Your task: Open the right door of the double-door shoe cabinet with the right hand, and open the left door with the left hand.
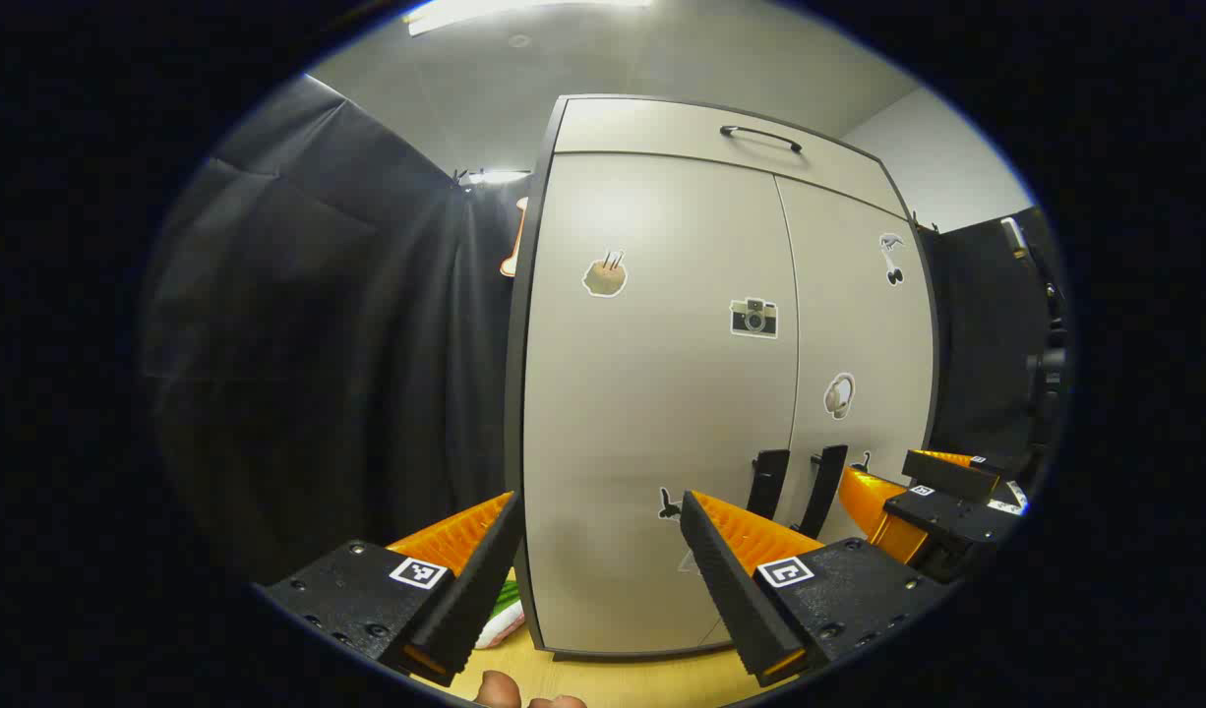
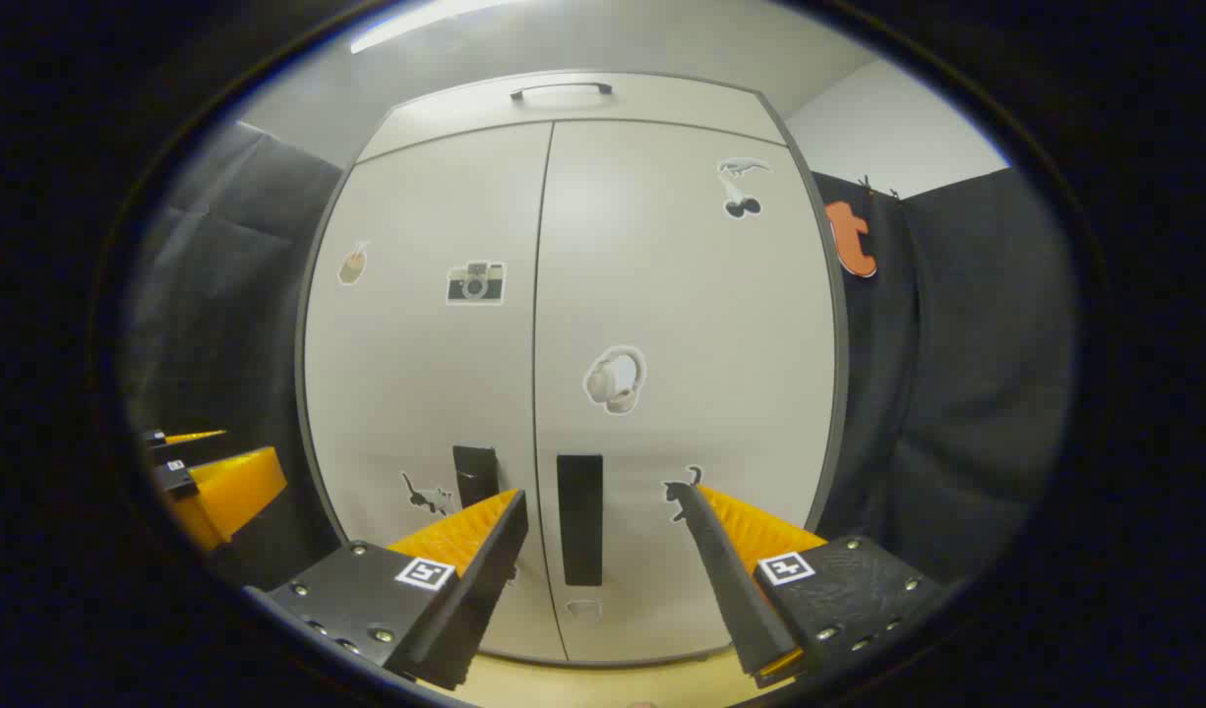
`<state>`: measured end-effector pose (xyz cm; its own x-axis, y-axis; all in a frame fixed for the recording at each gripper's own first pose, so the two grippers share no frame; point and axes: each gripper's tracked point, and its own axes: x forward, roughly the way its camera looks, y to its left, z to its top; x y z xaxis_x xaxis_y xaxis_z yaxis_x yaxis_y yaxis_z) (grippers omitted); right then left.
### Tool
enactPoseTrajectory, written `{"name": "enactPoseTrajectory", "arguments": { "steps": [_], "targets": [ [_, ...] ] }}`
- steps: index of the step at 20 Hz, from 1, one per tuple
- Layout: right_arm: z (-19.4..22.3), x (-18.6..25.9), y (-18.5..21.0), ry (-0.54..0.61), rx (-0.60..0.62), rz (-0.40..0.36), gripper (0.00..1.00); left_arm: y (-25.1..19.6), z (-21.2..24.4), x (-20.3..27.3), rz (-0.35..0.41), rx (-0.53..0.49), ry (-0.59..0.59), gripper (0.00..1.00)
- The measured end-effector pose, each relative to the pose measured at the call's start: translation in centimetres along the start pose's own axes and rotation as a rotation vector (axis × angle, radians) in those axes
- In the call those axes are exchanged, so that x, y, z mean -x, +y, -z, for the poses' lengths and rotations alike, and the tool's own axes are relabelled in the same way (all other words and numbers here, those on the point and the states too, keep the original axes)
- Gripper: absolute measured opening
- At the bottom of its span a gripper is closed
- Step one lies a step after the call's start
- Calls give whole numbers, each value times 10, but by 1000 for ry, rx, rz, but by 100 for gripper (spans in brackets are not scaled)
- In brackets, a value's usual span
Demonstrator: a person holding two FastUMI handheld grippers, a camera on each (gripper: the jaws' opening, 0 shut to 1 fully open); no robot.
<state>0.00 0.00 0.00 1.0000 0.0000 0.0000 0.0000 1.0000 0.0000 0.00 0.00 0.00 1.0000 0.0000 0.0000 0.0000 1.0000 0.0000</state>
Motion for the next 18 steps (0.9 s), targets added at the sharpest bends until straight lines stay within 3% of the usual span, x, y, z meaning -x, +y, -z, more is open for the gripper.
{"name": "enactPoseTrajectory", "arguments": {
  "steps": [7,11,13,14,15,18],
  "targets": [
    [11,-16,0,18,9,12,96,5,0,0,-20,-9,-1,99],
    [19,-22,5,43,7,4,88,14,-1,2,-45,-10,-1,99],
    [21,-24,8,45,13,4,92,19,0,4,-58,-8,2,99],
    [23,-28,10,47,16,0,78,20,1,4,-62,-6,5,99],
    [27,-33,13,56,16,-1,75,21,1,5,-66,-3,8,99],
    [34,-42,17,75,15,-4,75,27,4,8,-75,-2,14,99]
  ]
}}
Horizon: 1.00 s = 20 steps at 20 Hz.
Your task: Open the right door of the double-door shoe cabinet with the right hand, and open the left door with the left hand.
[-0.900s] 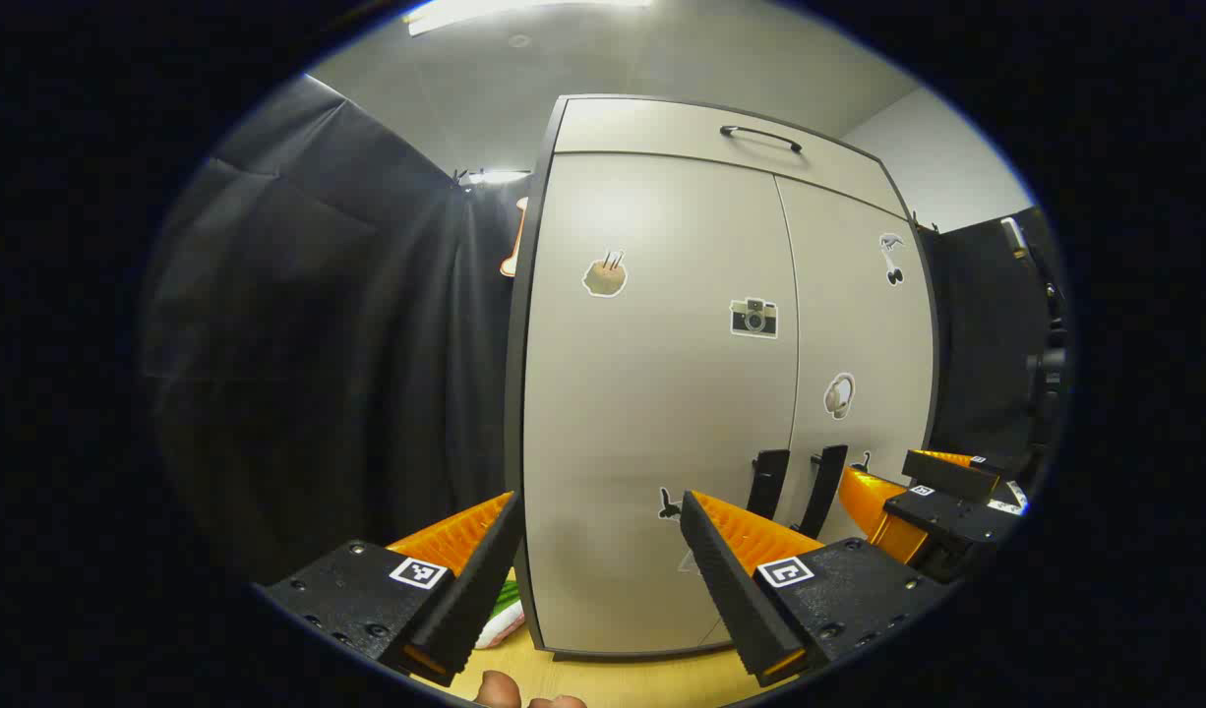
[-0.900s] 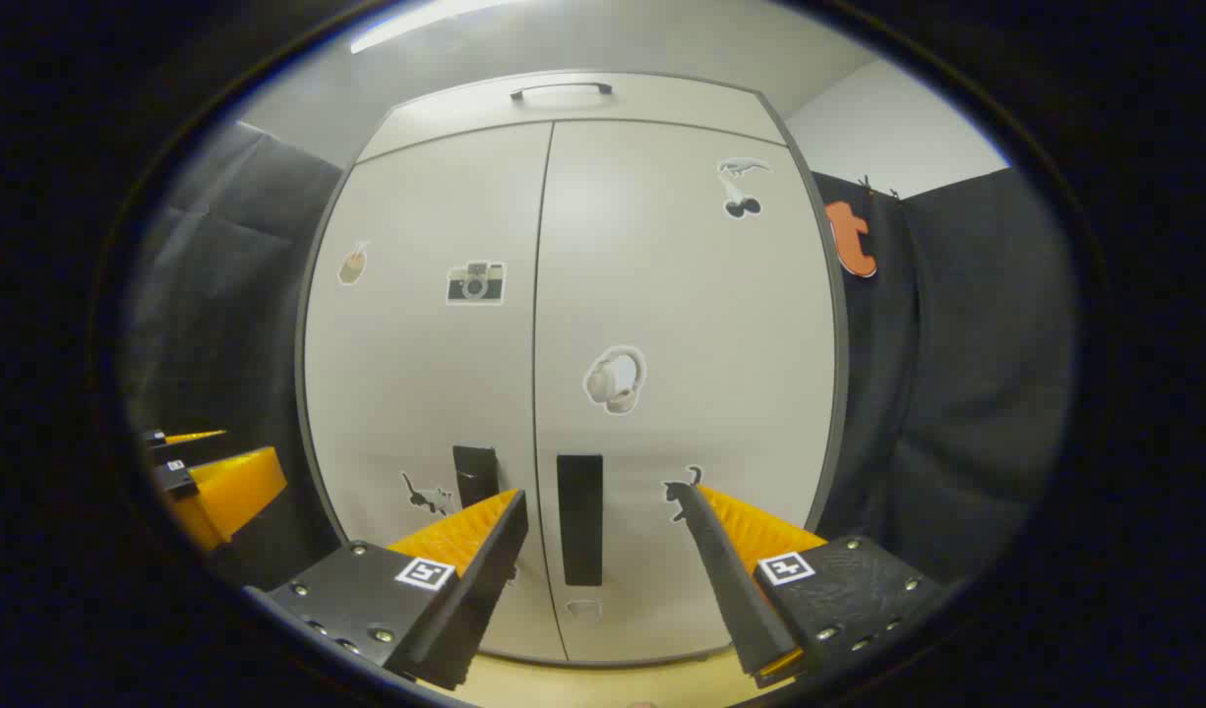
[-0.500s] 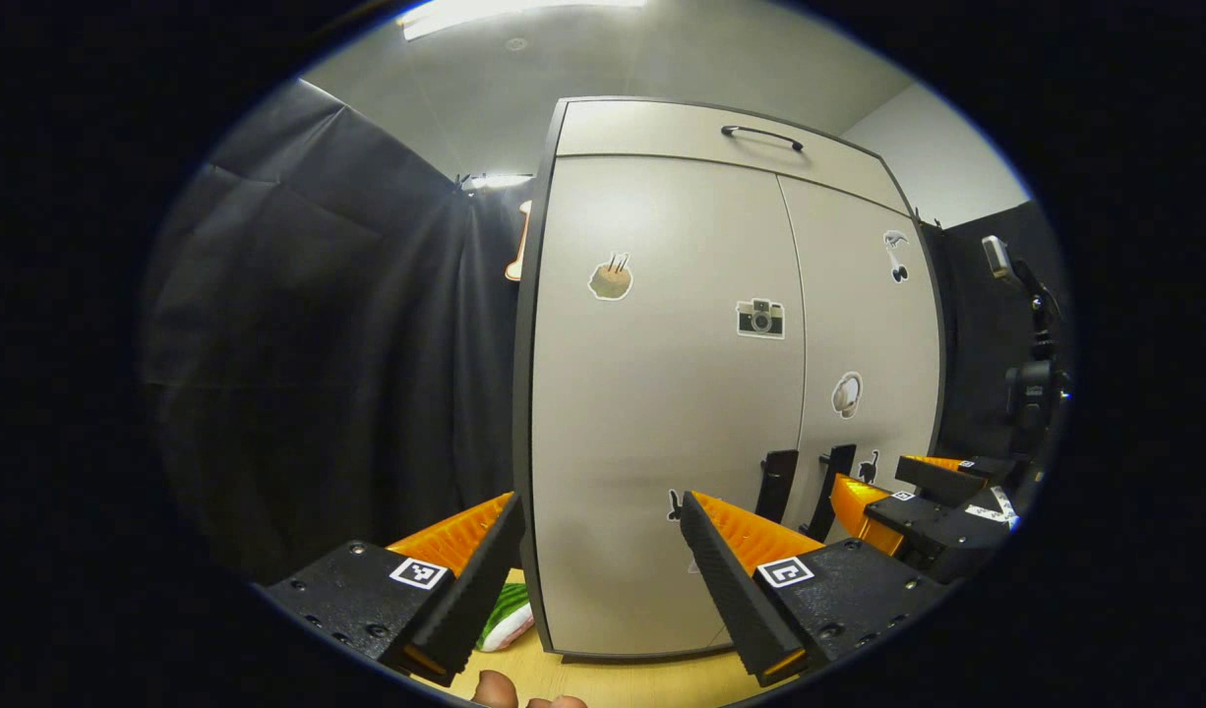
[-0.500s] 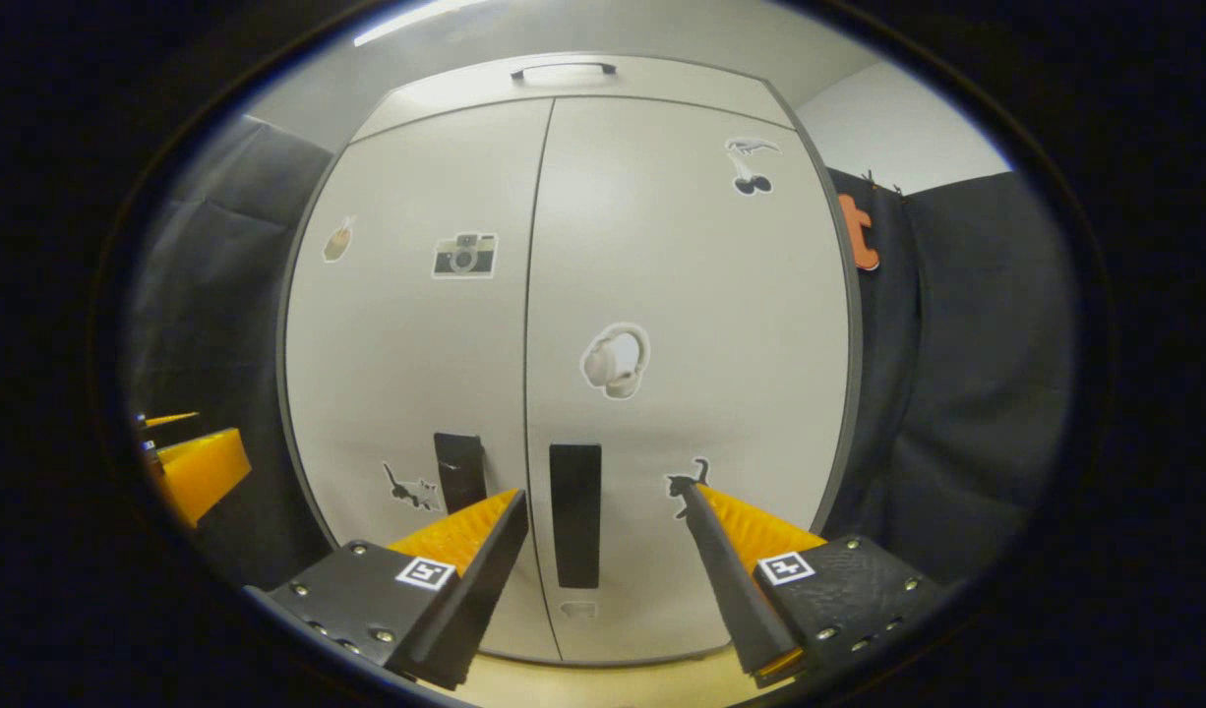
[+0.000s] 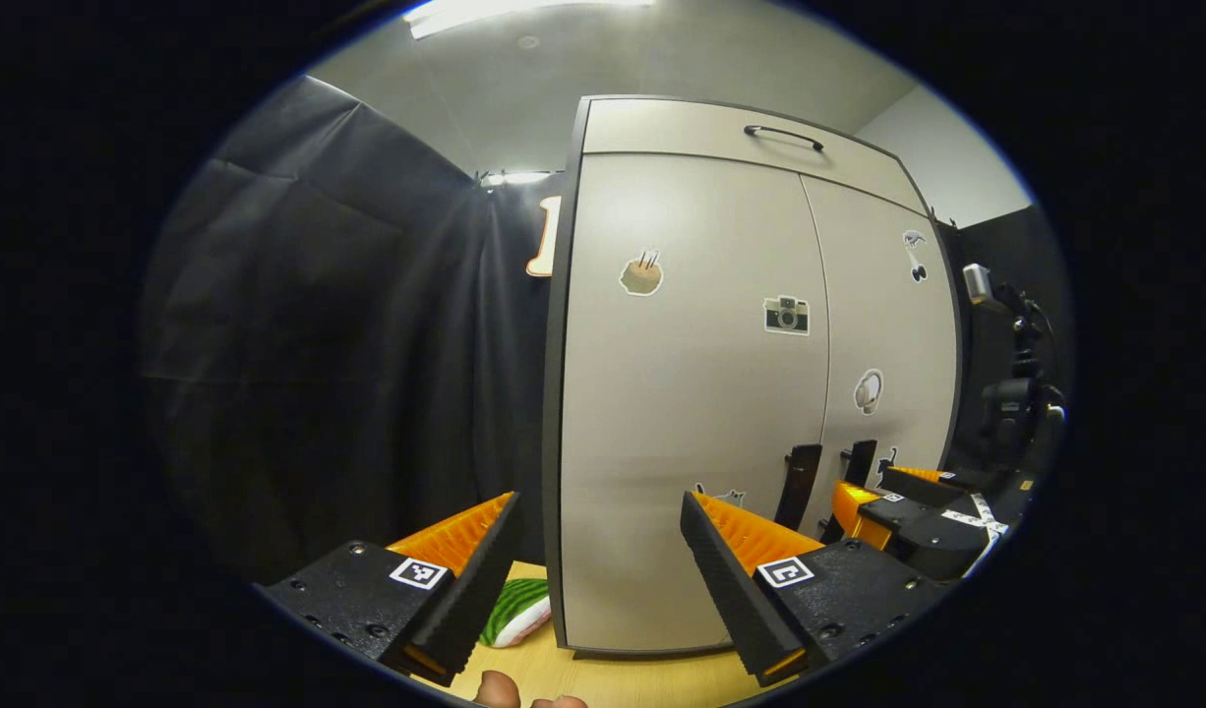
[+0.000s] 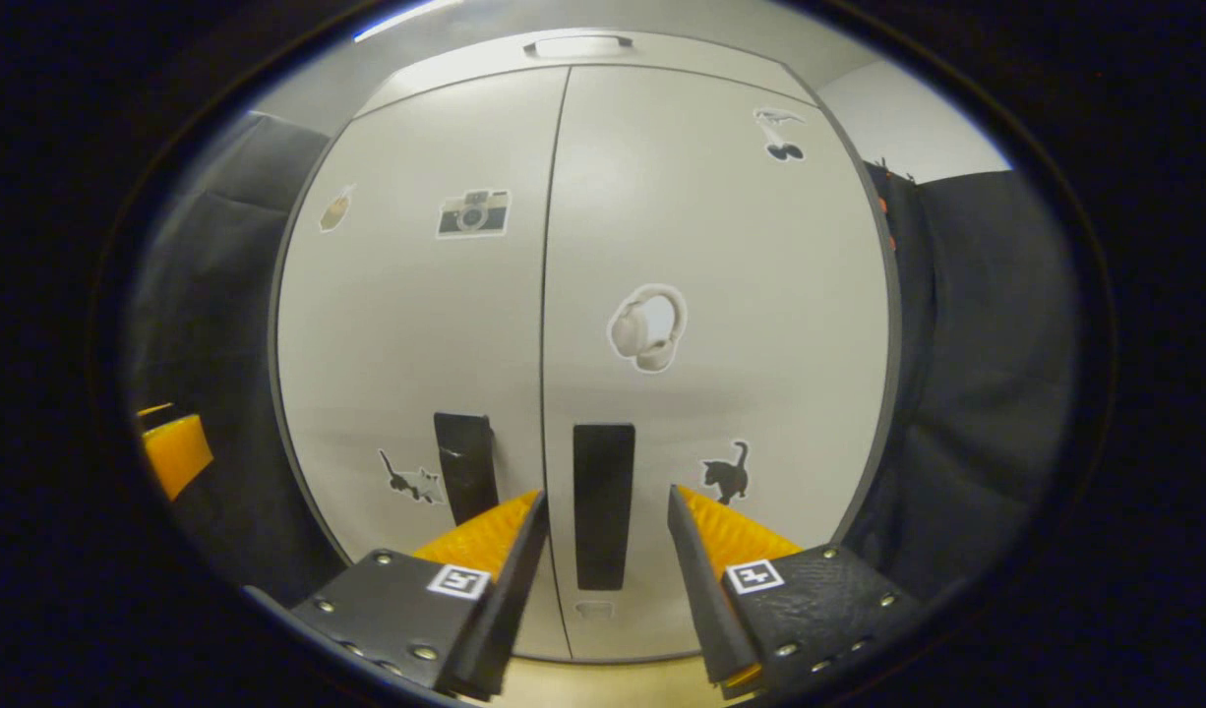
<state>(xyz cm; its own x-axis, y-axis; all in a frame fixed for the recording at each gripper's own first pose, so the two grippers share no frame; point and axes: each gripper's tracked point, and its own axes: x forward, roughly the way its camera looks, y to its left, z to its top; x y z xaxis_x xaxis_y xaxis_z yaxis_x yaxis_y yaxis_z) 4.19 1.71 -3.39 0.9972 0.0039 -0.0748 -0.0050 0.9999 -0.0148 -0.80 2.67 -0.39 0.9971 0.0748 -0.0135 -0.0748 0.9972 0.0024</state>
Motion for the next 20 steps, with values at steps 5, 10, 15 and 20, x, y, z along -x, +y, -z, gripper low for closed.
{"name": "enactPoseTrajectory", "arguments": {
  "steps": [5,10,15,20],
  "targets": [
    [6,-15,8,12,-6,-21,53,8,1,5,-16,-1,7,99],
    [5,-15,5,9,-12,20,29,17,3,11,-29,10,17,99],
    [7,-19,4,19,-14,25,23,20,9,14,-26,36,33,99],
    [8,-12,3,22,-11,-16,23,19,13,15,-11,39,46,99]
  ]
}}
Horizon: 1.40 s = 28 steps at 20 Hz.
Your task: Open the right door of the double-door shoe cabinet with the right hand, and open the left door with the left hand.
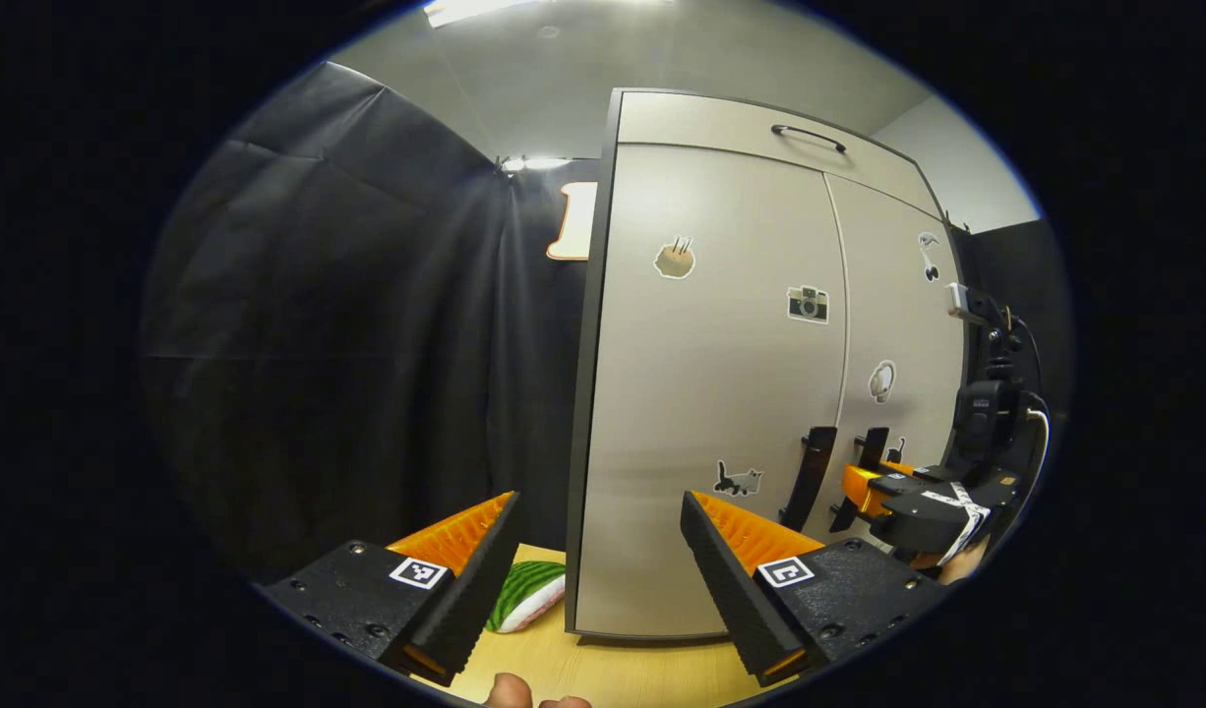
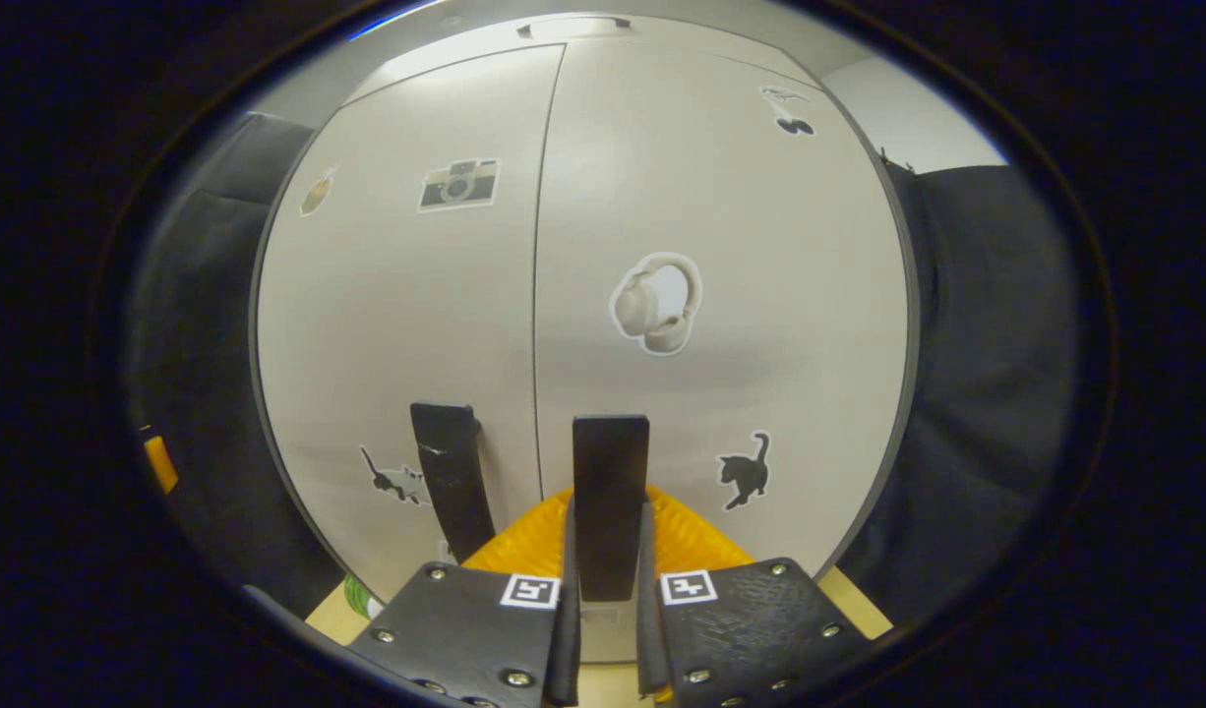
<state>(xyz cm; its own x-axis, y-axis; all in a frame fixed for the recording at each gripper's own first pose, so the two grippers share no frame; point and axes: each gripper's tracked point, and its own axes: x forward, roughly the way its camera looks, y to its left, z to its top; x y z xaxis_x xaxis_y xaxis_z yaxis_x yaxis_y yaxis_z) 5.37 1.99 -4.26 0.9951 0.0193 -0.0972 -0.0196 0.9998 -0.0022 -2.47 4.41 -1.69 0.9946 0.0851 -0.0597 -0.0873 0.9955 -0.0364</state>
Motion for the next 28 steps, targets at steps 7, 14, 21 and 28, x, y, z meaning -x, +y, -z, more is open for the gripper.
{"name": "enactPoseTrajectory", "arguments": {
  "steps": [7,14,21,28],
  "targets": [
    [4,27,-6,6,-19,-115,23,-2,2,6,23,-13,5,99],
    [5,55,-22,15,-18,-133,23,11,4,19,11,-18,3,98],
    [6,74,-36,-34,17,21,23,10,7,22,30,-19,11,99],
    [6,77,-41,-64,-16,108,22,21,11,19,28,-27,19,99]
  ]
}}
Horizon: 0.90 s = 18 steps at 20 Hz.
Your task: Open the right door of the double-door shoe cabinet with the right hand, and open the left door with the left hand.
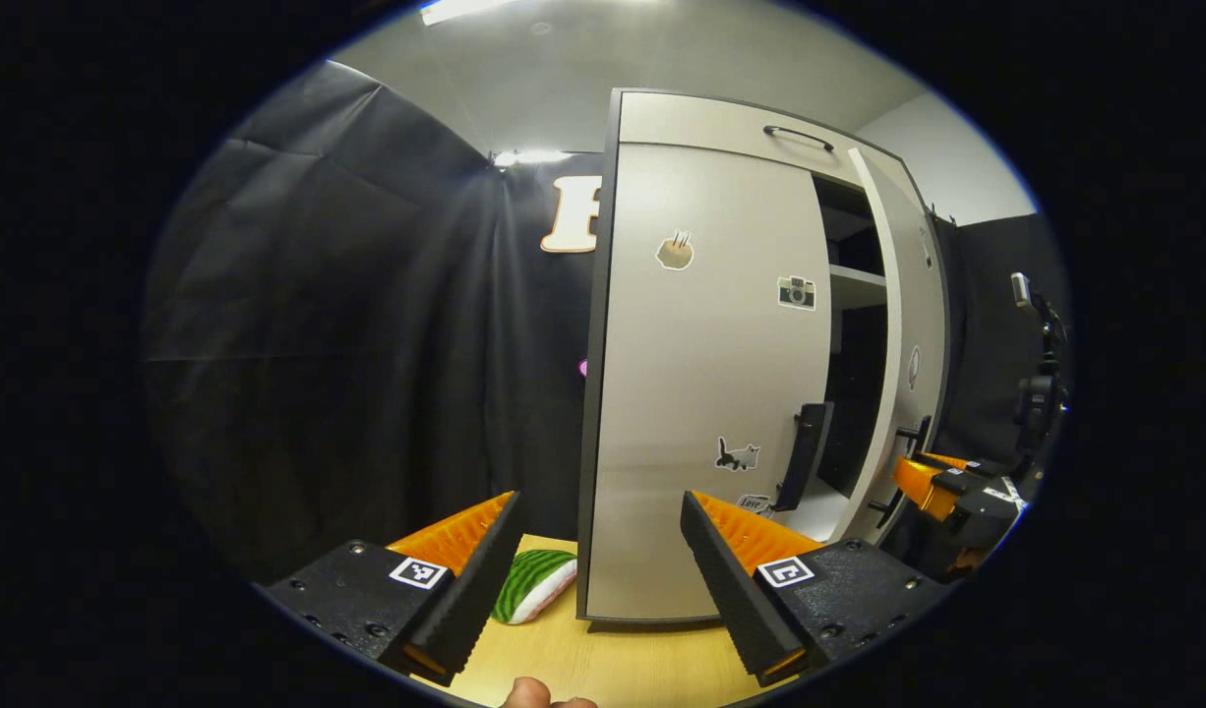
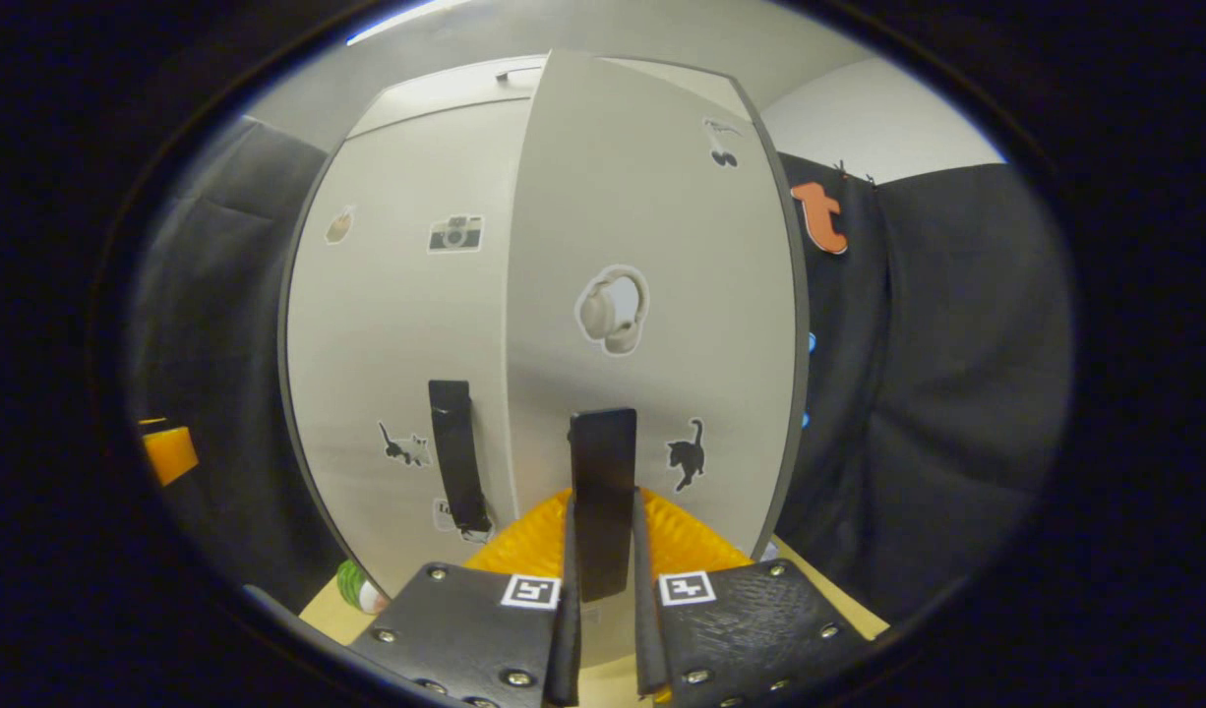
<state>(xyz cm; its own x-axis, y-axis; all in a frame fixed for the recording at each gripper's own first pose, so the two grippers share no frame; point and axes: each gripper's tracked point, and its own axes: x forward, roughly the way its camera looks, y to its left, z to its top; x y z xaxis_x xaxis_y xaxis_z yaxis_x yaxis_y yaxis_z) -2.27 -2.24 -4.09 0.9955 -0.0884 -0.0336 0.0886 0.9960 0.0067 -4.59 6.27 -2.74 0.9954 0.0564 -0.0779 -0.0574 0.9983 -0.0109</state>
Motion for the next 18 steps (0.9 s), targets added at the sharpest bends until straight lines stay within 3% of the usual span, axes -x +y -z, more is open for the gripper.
{"name": "enactPoseTrajectory", "arguments": {
  "steps": [1,2,4,6,9,12,18],
  "targets": [
    [1,1,-4,-6,-1,23,23,3,1,0,1,-2,3,99],
    [0,5,-21,-27,22,93,23,3,2,0,4,-5,3,99],
    [1,6,-29,17,-40,78,89,1,2,-6,13,-2,1,99],
    [3,1,-26,35,-49,91,89,1,2,-14,18,22,-3,99],
    [-3,8,-30,-11,44,154,89,-3,2,-18,41,37,-6,99],
    [1,8,-32,4,-27,147,88,8,8,-19,25,10,5,99],
    [0,30,-51,-7,-16,182,89,5,3,-20,40,18,-1,99]
  ]
}}
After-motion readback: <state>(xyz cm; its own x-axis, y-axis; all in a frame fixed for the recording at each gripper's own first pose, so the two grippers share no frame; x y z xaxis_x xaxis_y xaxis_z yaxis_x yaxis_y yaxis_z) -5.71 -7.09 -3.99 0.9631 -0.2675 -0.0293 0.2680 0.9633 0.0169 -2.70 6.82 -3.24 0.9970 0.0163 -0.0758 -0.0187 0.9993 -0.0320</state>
